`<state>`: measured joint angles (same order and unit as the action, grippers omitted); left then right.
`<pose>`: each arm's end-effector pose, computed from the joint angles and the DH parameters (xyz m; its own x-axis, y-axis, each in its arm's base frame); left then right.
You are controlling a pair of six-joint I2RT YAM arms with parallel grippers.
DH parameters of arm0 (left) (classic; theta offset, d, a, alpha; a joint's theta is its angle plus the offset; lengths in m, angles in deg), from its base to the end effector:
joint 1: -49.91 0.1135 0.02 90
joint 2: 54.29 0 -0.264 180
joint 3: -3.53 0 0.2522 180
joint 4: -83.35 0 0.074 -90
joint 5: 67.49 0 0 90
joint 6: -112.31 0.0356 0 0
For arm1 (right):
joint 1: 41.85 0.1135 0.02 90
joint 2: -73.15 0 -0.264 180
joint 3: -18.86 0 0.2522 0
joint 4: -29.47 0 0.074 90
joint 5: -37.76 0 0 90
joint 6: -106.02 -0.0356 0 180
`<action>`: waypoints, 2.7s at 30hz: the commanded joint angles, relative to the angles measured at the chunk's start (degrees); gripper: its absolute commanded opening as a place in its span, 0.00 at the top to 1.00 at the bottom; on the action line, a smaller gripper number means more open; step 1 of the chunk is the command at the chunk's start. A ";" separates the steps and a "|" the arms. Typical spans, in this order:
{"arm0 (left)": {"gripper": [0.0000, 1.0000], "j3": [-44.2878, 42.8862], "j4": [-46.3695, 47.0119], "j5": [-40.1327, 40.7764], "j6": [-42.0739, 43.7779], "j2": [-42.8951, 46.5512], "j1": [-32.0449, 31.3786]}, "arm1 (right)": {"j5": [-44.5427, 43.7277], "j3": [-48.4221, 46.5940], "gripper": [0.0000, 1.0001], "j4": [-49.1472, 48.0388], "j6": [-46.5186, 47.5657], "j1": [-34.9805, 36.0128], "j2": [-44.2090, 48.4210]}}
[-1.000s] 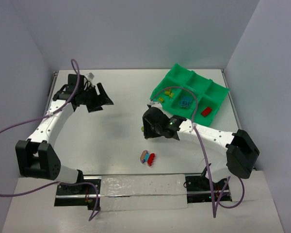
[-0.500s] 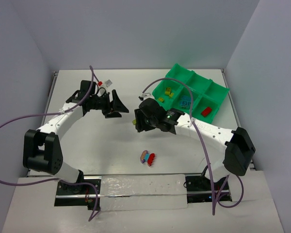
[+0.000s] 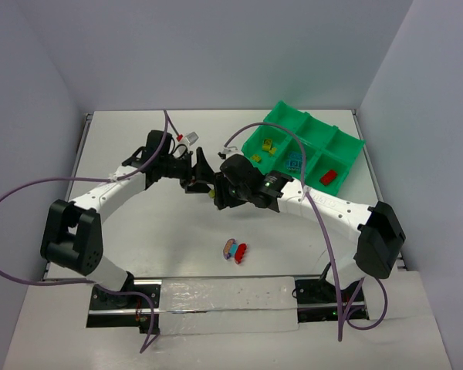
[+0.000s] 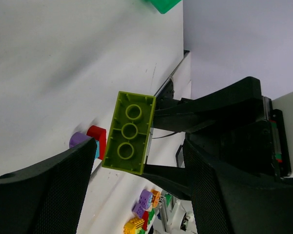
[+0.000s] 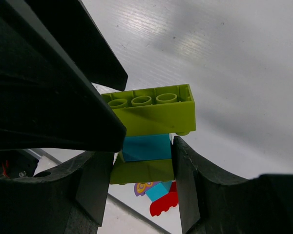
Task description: Sort the legos into containers by color
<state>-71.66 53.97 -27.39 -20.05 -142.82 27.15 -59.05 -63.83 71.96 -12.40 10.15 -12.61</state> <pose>0.2936 -0.1527 0.2535 -0.9793 -0.0598 -0.1932 0.1455 0.4551 -0.8785 0.2058 0.2566 0.2852 -0.7347 -0.1727 -0.6561 -0.4340 0.8630 0.2588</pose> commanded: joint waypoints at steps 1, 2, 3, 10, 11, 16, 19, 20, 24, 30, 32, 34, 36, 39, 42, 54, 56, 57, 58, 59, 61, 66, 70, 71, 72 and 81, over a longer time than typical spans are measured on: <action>0.21 -2.27 -0.70 -0.01 0.96 -1.19 -0.16 | -0.36 -2.27 0.96 -0.81 0.67 0.57 0.84; 0.21 -2.49 -1.15 -0.16 1.28 -1.27 -0.18 | -0.45 -2.17 0.96 -0.81 0.65 0.61 1.05; 0.21 -2.55 -1.68 -0.31 1.80 -1.35 -0.35 | -0.54 -2.00 0.96 -0.84 0.71 0.64 1.17; 0.22 -2.25 -3.98 0.25 3.48 -2.47 -1.65 | -1.49 -1.67 0.95 -0.93 0.92 0.64 1.10; 0.23 -2.06 -3.66 0.19 3.43 -2.35 -1.68 | -1.54 -1.55 0.95 -1.05 0.92 0.64 1.03; 0.34 -2.66 -3.64 0.09 3.40 -2.04 -1.96 | -1.80 -1.31 0.95 -1.27 0.83 0.55 0.33; 0.39 -3.11 -4.05 -1.04 4.10 -2.35 -2.20 | -1.89 -1.27 0.95 -1.05 0.77 0.55 -0.17; 0.40 -2.97 -3.98 -1.33 4.24 -2.35 -2.20 | -1.95 -1.15 0.95 -1.05 0.74 0.61 -0.20; 0.60 -1.92 -3.58 -1.33 4.17 -2.41 -2.20 | -2.26 -0.71 0.95 -1.13 0.42 0.55 0.03; 1.00 -0.82 -2.18 0.65 2.32 -2.19 -2.12 | -2.59 0.54 0.95 -0.61 0.56 0.72 0.75; 1.00 0.36 0.30 0.68 0.28 -1.91 -1.61 | -2.80 1.42 0.95 -0.30 0.41 0.66 1.17; 1.00 1.10 2.31 1.33 -1.48 -1.74 -1.18 | -3.10 2.74 0.95 0.15 0.06 0.56 2.18; 1.00 0.90 2.68 3.09 -2.05 -1.89 -0.76 | -3.65 3.74 0.95 0.94 -0.35 0.57 2.95; 1.00 2.06 4.41 4.79 -4.02 -1.33 0.65 | -5.35 5.36 0.95 2.48 -1.09 0.60 3.87; 1.00 3.95 5.45 6.94 -5.42 -0.16 2.74 | -7.22 7.83 0.96 3.67 -2.36 0.55 5.01; 1.00 -15.28 -2.21 17.48 -3.31 -8.56 2.37 | -9.15 17.21 0.96 4.84 -8.39 -4.93 9.55; 1.00 -22.05 -3.47 18.18 -2.62 -12.80 1.11 | -10.09 18.34 0.95 6.98 -10.20 -5.34 12.86; 1.00 -23.96 -3.90 18.26 -2.37 -14.22 0.60 | -10.51 18.95 0.95 7.58 -10.97 -5.43 14.07; 1.00 -26.04 -4.18 18.45 -2.19 -16.99 0.14 | -10.87 19.76 0.95 8.12 -11.78 -5.53 15.43; 1.00 -29.44 -4.72 18.99 -1.96 -19.18 -0.79 | -11.34 21.31 0.94 8.89 -13.18 -5.91 17.75; 1.00 -33.48 -5.04 19.40 -1.84 -21.40 -1.94 | -11.30 23.22 0.94 9.67 -14.81 -6.65 19.93; 1.00 -45.66 -5.05 18.37 -1.90 -30.57 -5.15 | -13.07 26.78 0.94 11.92 -19.68 -7.54 26.72; 1.00 -55.07 -2.26 19.28 -3.48 -39.41 -9.04 | -15.87 27.95 0.92 11.71 -19.62 -8.29 28.96; 1.00 -60.53 -4.18 19.75 -3.76 -43.41 -9.96 | -15.89 27.85 0.92 11.51 -18.43 -9.52 28.73; 1.00 -64.90 -5.47 20.06 -4.30 -46.48 -10.55 | -15.87 27.33 0.92 11.64 -17.59 -10.36 28.53; 1.00 -73.27 -3.96 28.72 -5.86 -55.78 -13.01 | -15.13 26.31 0.89 9.79 -15.53 -11.94 27.71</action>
<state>-140.76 49.73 -3.69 -25.74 -197.36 14.16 -72.42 -36.11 83.22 -29.01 -1.30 15.15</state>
